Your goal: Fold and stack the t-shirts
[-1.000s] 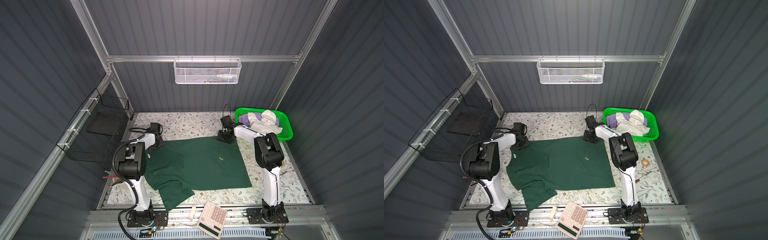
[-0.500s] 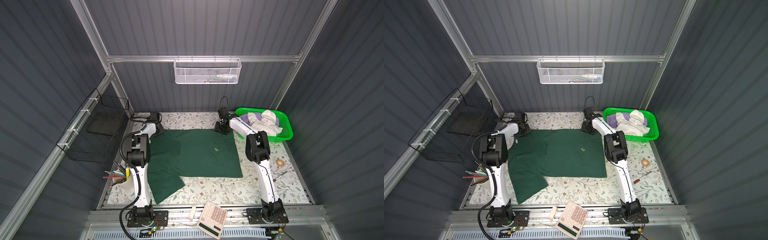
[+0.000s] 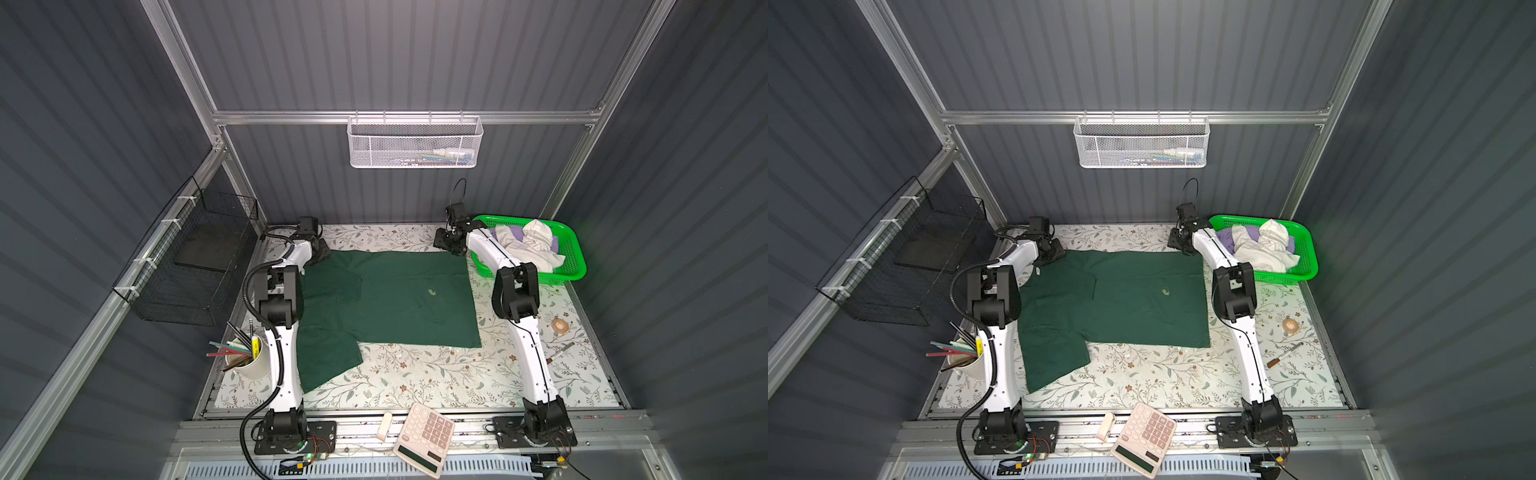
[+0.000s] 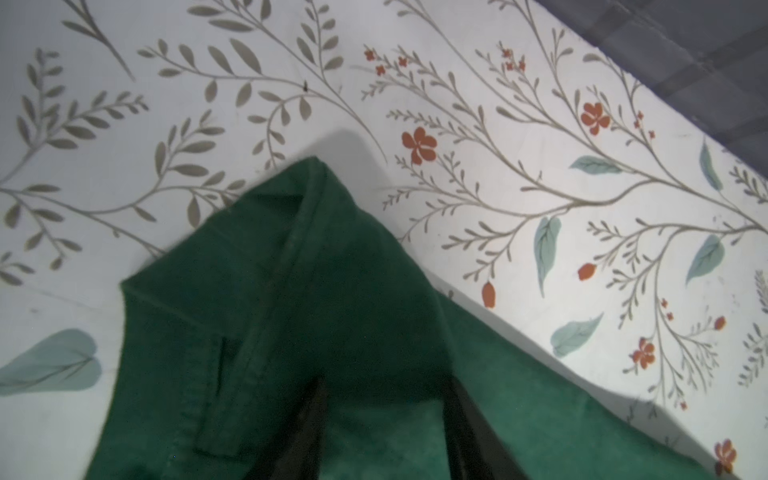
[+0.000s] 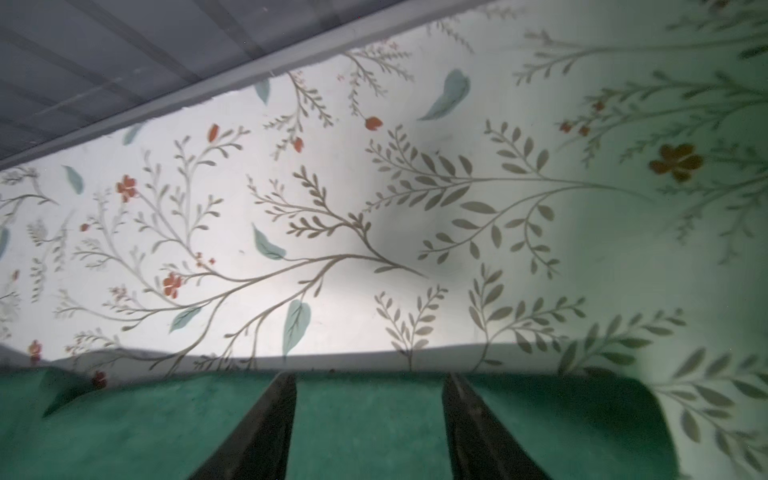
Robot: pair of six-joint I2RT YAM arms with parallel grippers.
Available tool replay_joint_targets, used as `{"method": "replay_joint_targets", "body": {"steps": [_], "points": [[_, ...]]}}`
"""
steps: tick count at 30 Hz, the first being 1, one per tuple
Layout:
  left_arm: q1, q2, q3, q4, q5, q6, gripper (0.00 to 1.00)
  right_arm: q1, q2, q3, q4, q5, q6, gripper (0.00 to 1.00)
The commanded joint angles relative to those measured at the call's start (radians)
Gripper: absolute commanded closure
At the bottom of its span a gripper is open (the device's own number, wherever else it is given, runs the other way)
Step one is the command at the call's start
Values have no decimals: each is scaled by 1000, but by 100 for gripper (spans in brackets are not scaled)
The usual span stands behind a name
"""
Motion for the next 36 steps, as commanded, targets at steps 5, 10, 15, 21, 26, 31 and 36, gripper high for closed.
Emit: {"method": "replay_joint_targets", "body": {"steps": [5,10,15,21,26,31,36], "points": [[-30,-289,-237,-22,71,83,51,58,-435,-410,200,-16,-43,41],[-118,-523,-442,-157,-22,59,50,78,-774,-858,266,-10,43,38],[-250,-833,-763,-297,-124,-126,53,83,-1036,-1198,220,23,121,35],[-379,-1183,-1057,-398,-92,-352,57,114,-1217,-1373,-13,39,205,35],[-486,-1260,-1110,-519,-143,-471,56,134,-1348,-1534,-97,66,270,35],[-536,-1344,-1233,-496,-178,-529,56,141,-1405,-1684,9,72,291,37],[-551,-1417,-1258,-495,-203,-546,56,140,-1358,-1716,108,93,310,41]]}}
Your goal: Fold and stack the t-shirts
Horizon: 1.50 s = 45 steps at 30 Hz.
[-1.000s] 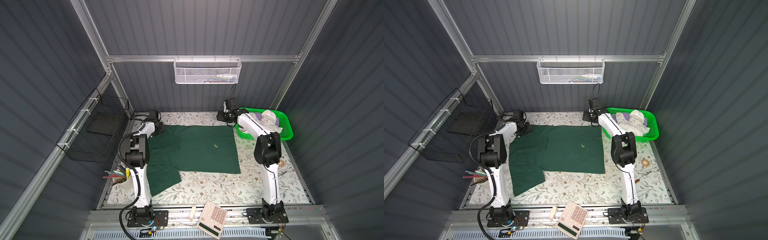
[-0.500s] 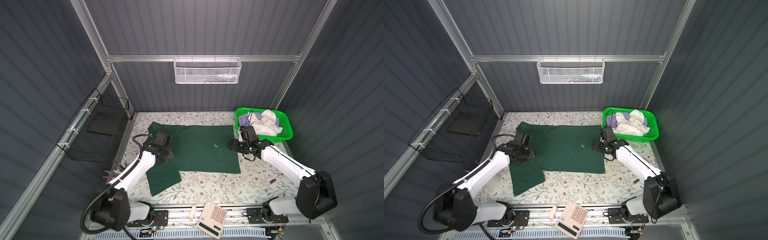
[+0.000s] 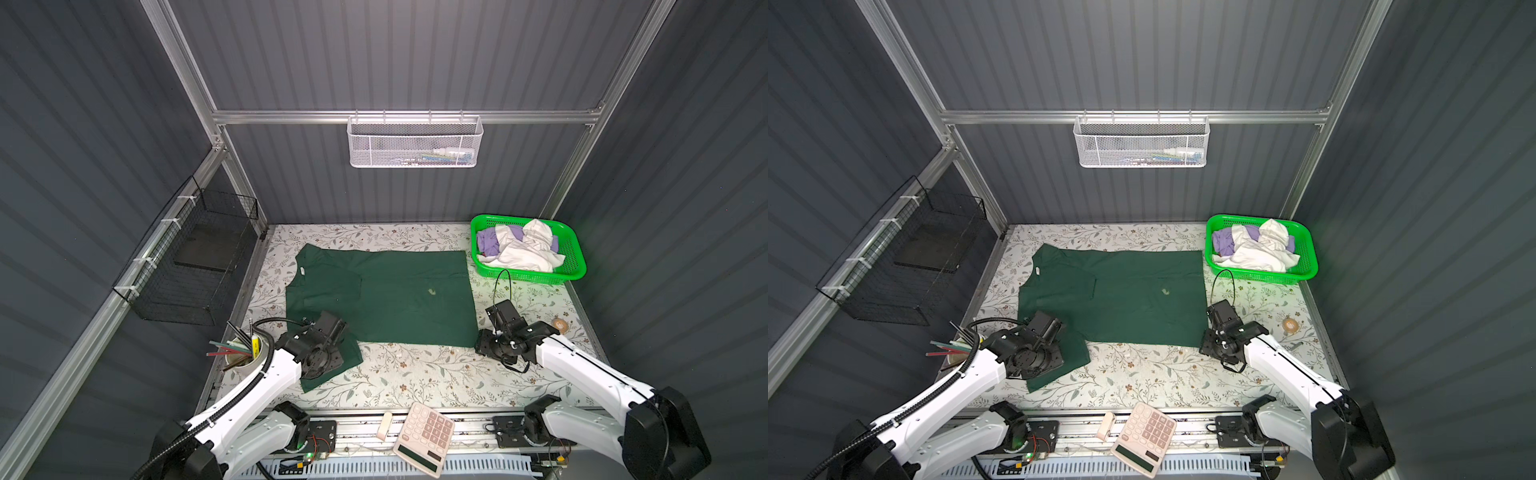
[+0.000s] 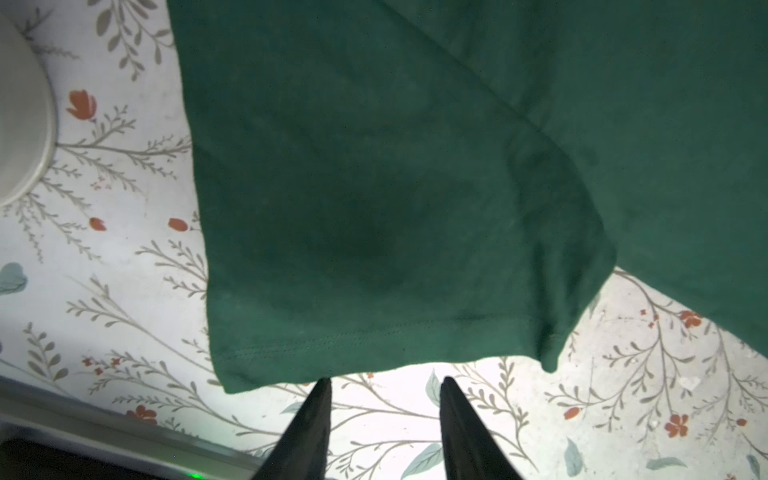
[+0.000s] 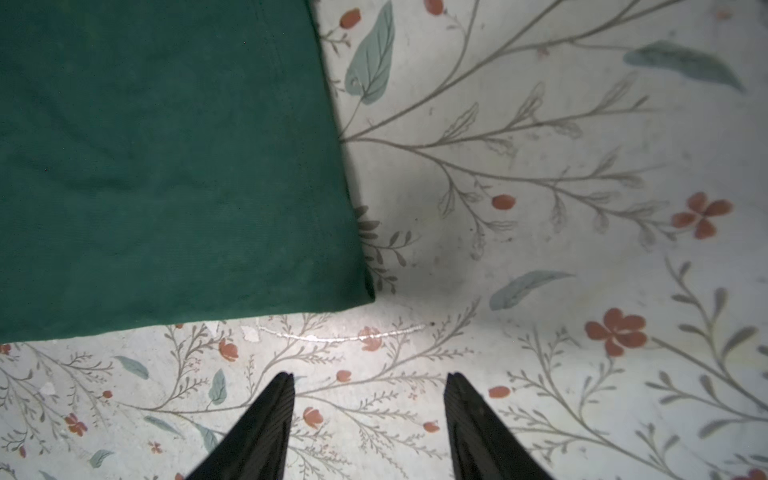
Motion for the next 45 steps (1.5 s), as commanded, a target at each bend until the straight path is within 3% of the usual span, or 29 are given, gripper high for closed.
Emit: {"method": "replay_joint_targets", "body": {"steps": [1,6,14,17,19,27,36,41,45], "points": [[-6,-9,8,-35,-60,-32,56,6,49,-8,106,37,33,43],[-6,26,51,-73,-77,-8,55,7,155,0,177,31,53,53],[-6,0,69,-96,-97,-29,54,6,213,41,149,37,25,72],[-6,-9,61,-138,-109,-50,54,3,217,40,146,49,28,86],[-6,-26,54,-133,-117,-61,54,-7,222,43,152,43,20,100],[-6,31,48,-108,-79,-48,52,-104,200,99,80,67,-68,100],[-15,134,26,-156,-59,-129,52,-165,255,153,103,61,-121,100],[-15,121,-102,17,24,-172,53,-184,278,149,125,76,-147,100],[-23,142,-98,-61,-61,-234,54,-210,280,139,144,32,-170,100]]}}
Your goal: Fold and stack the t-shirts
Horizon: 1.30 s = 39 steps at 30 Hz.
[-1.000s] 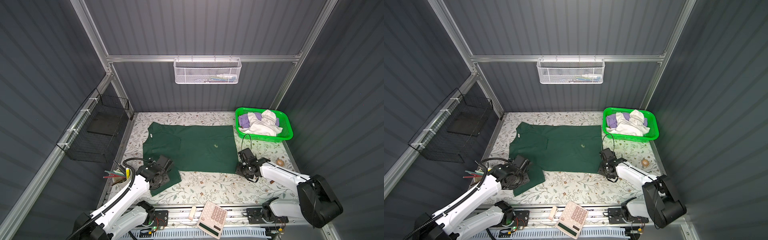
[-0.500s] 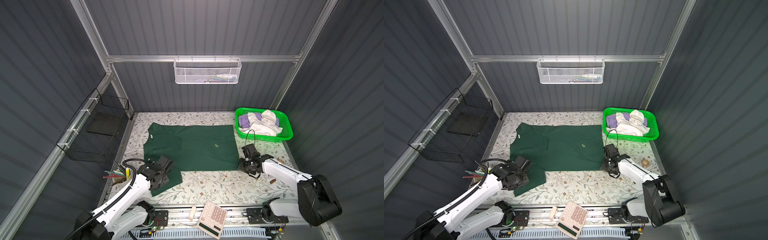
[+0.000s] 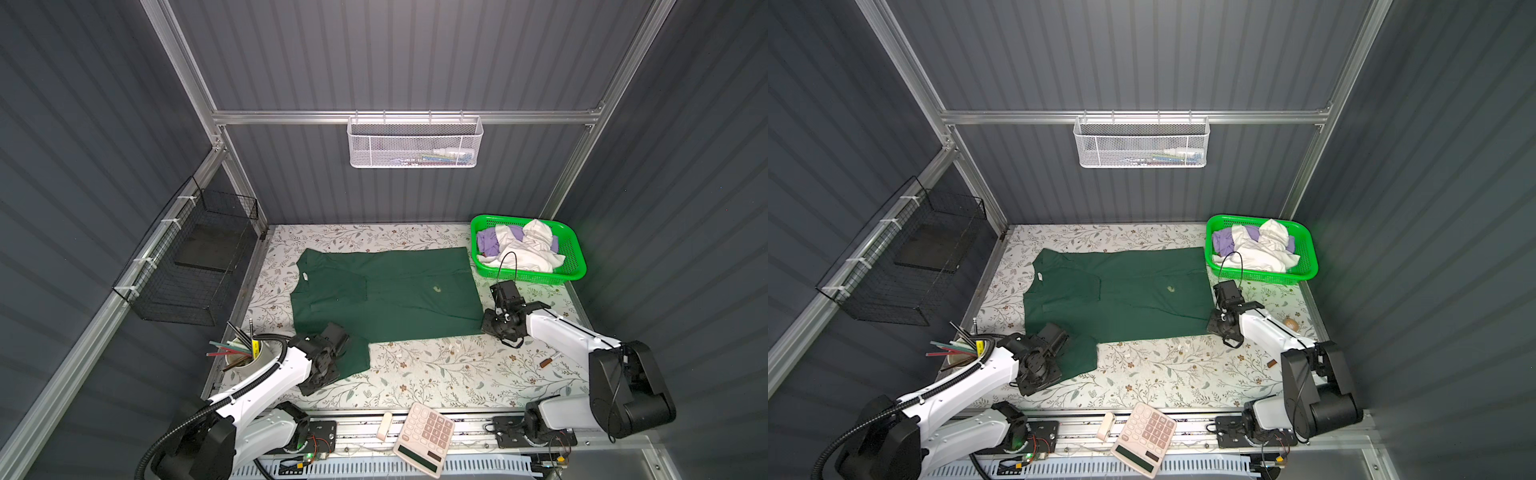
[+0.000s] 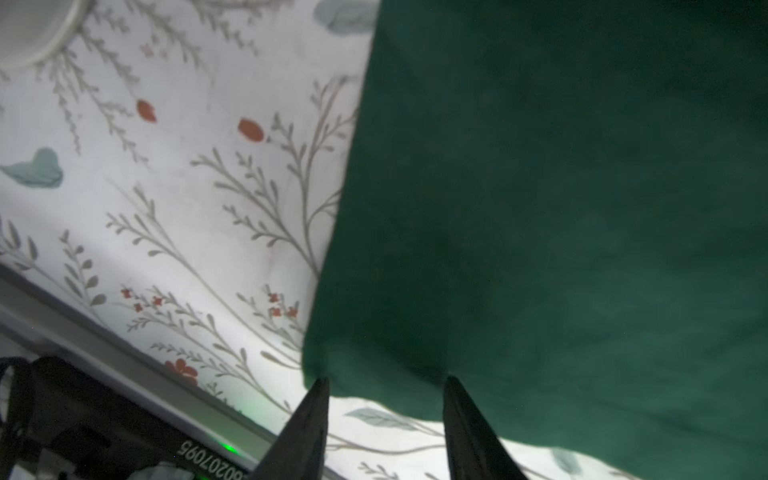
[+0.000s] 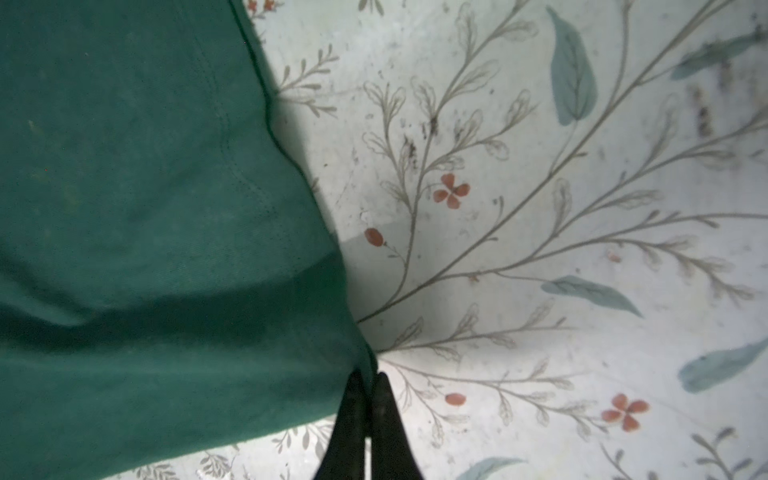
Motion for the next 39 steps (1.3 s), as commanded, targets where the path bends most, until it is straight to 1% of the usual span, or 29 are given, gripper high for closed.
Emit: {"method": "replay_joint_targets", "body": {"steps": [1,4,8,13,15,17,20,21,24,27,29,33,39], "points": [[-8,-8,13,-45,-54,-70,55,-17,3,-1,12,-16,-33,100],[-7,-14,-3,-36,-33,-97,57,-19,5,-6,26,-34,-28,100],[-8,54,21,-54,-25,-95,57,-20,2,-11,39,-47,-21,100],[-8,162,59,-28,-8,-15,55,-25,3,-19,39,-66,-34,100],[-9,168,62,-6,10,6,55,-28,0,-24,39,-67,-35,100],[-9,147,53,82,65,55,55,-29,-7,-29,39,-67,-34,100],[-9,119,19,259,199,110,53,-30,-14,-30,40,-73,-33,100],[-11,110,13,287,221,107,53,-30,-16,-29,39,-78,-34,100],[-17,52,6,295,215,116,51,-30,-29,-29,39,-88,-33,100],[-17,-5,10,219,162,109,51,-30,-39,-31,39,-90,-34,100],[-16,-4,-4,188,155,90,51,-31,-39,-31,39,-93,-36,100],[-17,19,-65,208,201,53,54,-30,-44,-36,39,-98,-39,100],[-20,-74,-34,130,135,37,53,-30,-64,-47,40,-95,-43,100]]}}
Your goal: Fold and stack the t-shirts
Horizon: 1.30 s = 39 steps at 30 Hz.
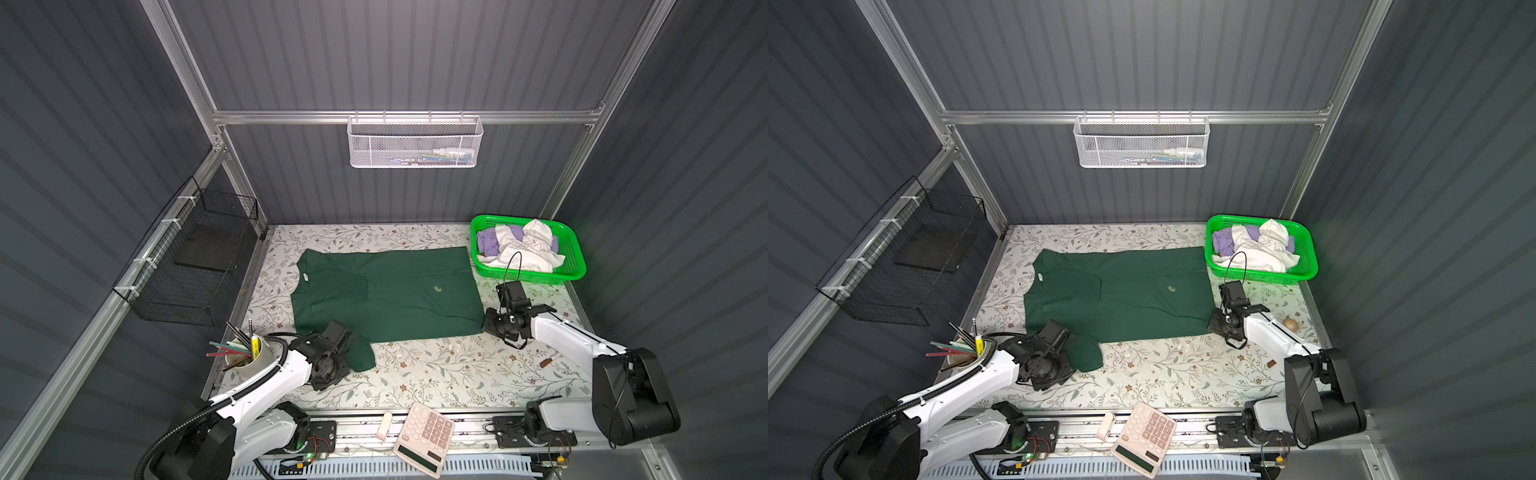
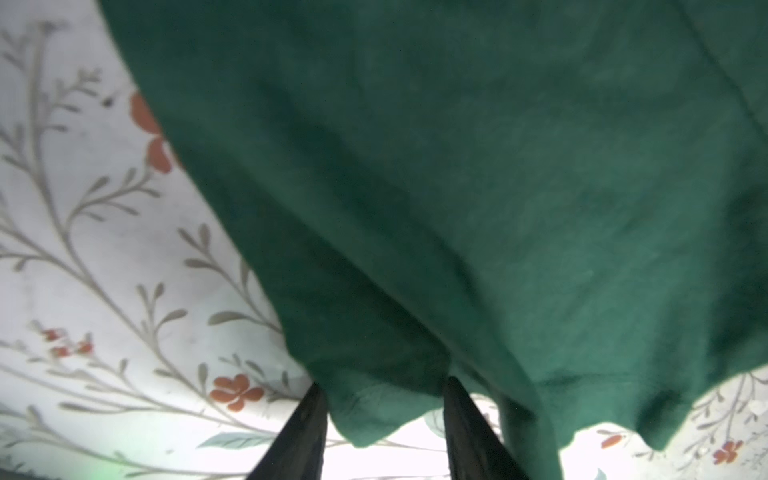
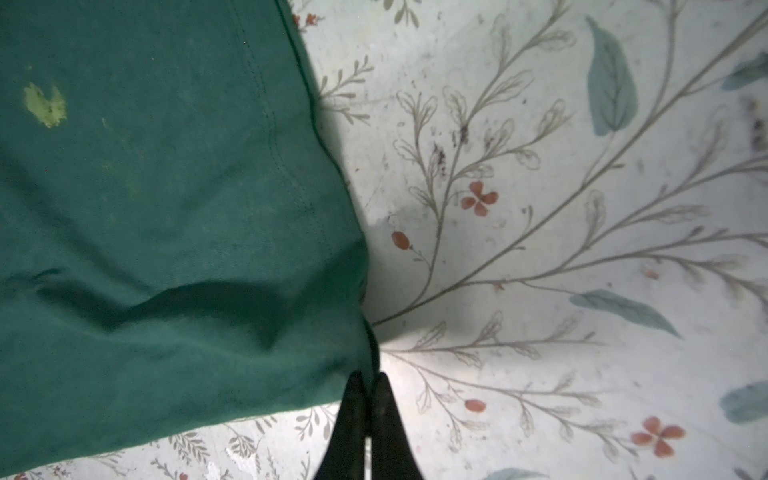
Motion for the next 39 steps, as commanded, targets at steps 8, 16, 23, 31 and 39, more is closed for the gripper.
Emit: {"method": "replay_joint_targets", "body": {"steps": [8,16,23,31,39], "points": [[-9,-55,-15,-114,5,-29,57,-3,-22,-17,-5,-11,-18,100],[-10,-78,-71,-86,88,-6,60,-3,-20,-6,-5,-24,-19,100],[-15,-12,-60,-26,60,-10,69,-3,-11,-9,-5,-47,-25,100],[-27,41,22,-115,-23,-24,100,-3,-29,-14,-8,-73,-37,100],[-27,-171,216,-475,-166,-89,100,6,-150,-58,-56,-160,3,100]]}}
